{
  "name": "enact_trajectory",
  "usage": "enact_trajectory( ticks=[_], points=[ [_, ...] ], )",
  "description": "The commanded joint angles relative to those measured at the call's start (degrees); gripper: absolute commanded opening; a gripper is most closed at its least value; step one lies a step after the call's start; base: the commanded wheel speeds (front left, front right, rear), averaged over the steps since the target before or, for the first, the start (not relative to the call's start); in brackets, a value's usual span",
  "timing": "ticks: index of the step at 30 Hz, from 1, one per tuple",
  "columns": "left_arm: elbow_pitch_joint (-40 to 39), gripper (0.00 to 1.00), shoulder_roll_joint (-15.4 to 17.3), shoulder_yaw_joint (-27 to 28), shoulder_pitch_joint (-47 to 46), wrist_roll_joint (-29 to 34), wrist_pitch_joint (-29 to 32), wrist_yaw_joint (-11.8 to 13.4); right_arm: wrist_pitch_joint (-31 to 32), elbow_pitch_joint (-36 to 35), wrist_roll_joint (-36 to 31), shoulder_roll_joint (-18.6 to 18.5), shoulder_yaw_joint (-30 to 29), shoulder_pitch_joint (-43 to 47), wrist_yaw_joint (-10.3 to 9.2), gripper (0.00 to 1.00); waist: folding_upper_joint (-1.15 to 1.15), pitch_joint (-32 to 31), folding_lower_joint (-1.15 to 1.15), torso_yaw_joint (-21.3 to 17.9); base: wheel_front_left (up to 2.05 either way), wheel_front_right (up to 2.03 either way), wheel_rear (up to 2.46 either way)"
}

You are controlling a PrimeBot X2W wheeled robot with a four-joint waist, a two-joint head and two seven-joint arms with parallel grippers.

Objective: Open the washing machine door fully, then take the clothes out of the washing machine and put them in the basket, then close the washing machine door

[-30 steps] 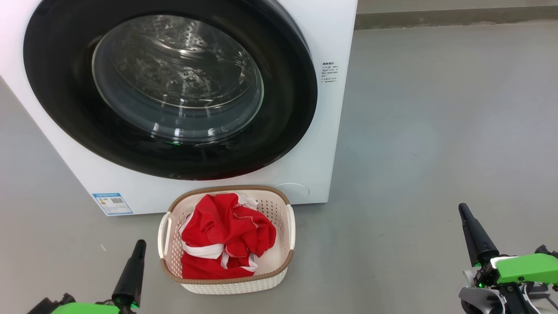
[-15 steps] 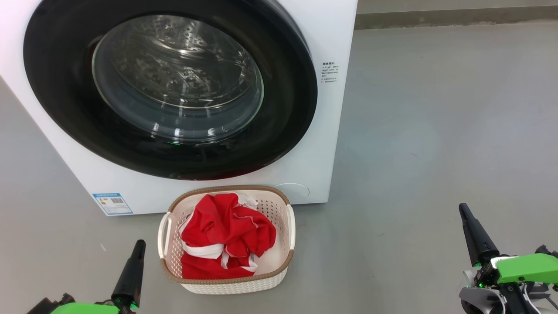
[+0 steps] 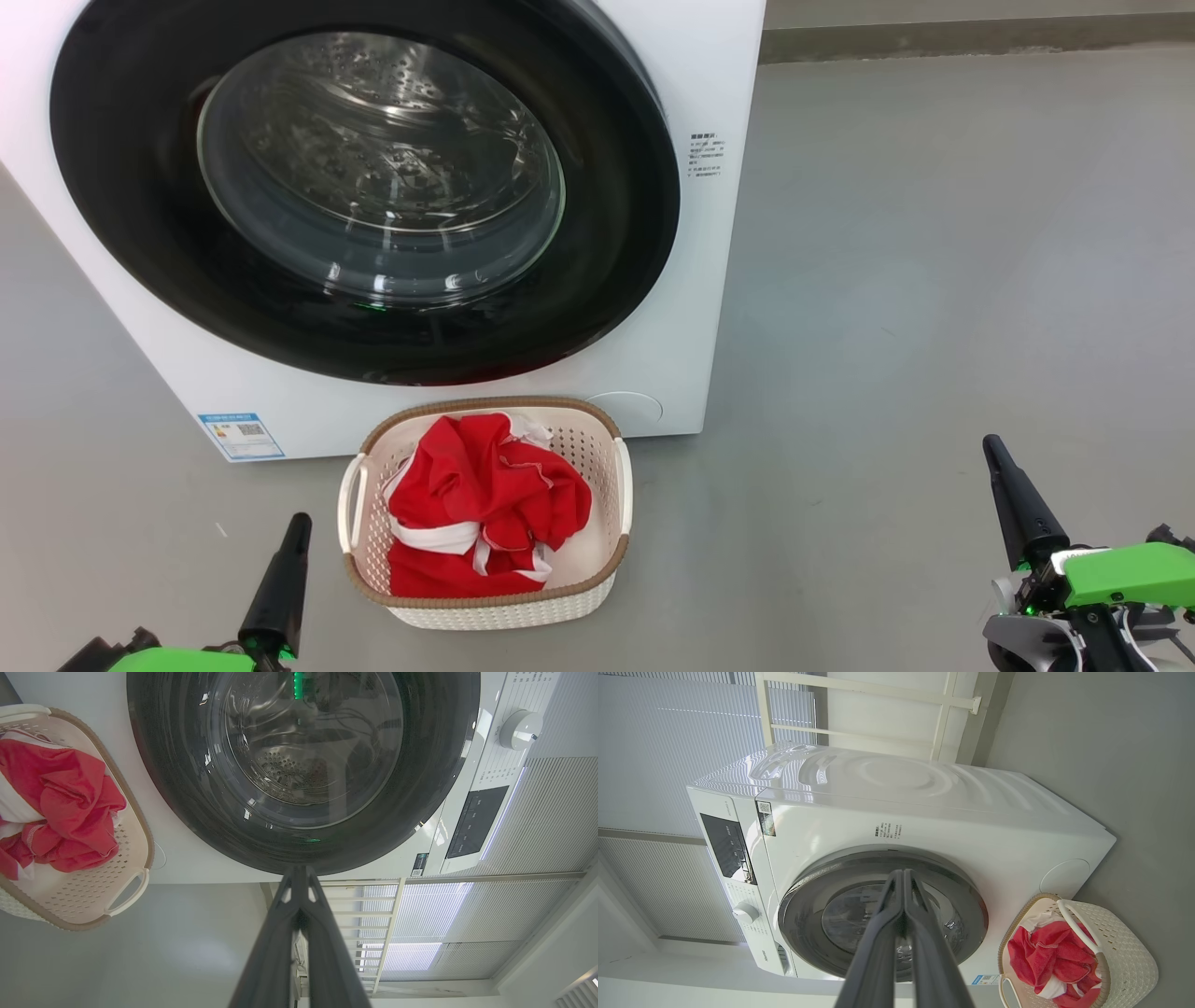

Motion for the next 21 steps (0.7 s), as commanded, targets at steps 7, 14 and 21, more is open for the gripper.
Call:
enact_trajectory(
  ticks=[7,14,21],
  points=[
    [-1.2,0.00,0.8,2.1,-2.4,-0.4,0.3,-0.4,0.5,-1.4,-0.3,-0.4,0.8,-2.7,-0.03,0.00,0.00,0.0,0.00,0.0,0.00,0.00,0.00],
    [-1.2,0.00,0.8,2.1,-2.4,-0.3,0.3,-0.4,0.5,-1.4,-0.3,-0.4,0.8,-2.7,-0.03,0.00,0.00,0.0,0.00,0.0,0.00,0.00,0.00],
    [-1.2,0.00,0.7,2.1,-2.4,-0.3,0.4,-0.4,0.5,-1.4,-0.3,-0.3,0.7,-2.7,-0.03,0.00,0.00,0.0,0.00,0.0,0.00,0.00,0.00]
  ],
)
